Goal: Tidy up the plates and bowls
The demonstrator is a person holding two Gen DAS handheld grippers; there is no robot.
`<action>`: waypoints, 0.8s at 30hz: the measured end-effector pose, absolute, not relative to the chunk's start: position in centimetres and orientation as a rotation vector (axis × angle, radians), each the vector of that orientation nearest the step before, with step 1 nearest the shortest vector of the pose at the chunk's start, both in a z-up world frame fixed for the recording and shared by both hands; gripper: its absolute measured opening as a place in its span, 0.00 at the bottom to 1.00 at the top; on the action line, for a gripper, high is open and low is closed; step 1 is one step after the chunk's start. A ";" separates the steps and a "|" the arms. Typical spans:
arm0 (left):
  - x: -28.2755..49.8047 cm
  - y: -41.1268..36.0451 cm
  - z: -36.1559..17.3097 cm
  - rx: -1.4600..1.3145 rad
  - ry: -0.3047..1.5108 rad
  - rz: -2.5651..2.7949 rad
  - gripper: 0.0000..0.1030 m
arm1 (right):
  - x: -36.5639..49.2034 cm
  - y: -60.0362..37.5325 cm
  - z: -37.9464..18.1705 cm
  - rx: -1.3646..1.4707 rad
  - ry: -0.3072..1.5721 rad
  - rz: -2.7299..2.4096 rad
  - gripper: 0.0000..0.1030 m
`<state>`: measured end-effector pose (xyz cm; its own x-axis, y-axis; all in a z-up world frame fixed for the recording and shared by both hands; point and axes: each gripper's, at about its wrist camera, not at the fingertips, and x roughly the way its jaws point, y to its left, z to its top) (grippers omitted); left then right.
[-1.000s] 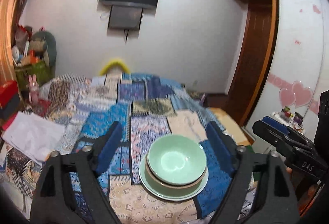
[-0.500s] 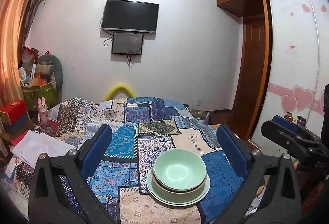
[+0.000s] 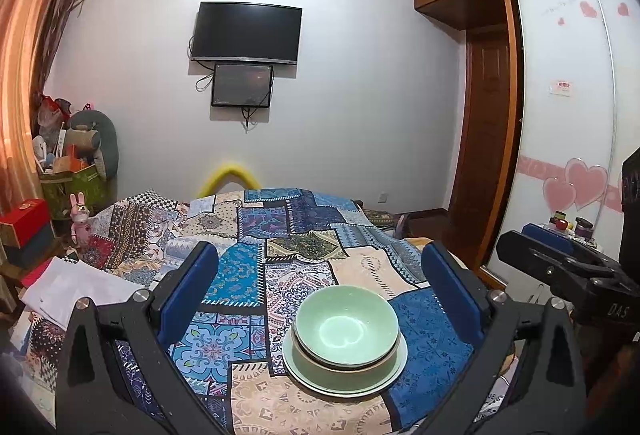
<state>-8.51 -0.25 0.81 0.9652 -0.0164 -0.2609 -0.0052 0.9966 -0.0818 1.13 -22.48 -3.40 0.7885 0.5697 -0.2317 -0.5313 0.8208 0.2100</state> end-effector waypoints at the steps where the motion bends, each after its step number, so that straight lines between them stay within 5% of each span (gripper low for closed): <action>1: -8.5 -0.2 0.8 -0.084 0.265 -0.006 1.00 | 1.1 -22.4 -3.4 0.137 0.293 0.595 1.00; 24: -8.1 0.1 0.5 -0.097 0.273 0.001 1.00 | 0.5 -22.0 -3.5 0.129 0.307 0.598 1.00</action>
<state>-8.09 0.08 0.51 0.9631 -0.0119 -0.2690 -0.0143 0.9954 -0.0950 0.55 -21.96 -3.50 0.7828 0.5711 -0.2471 -0.5331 0.8203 0.2071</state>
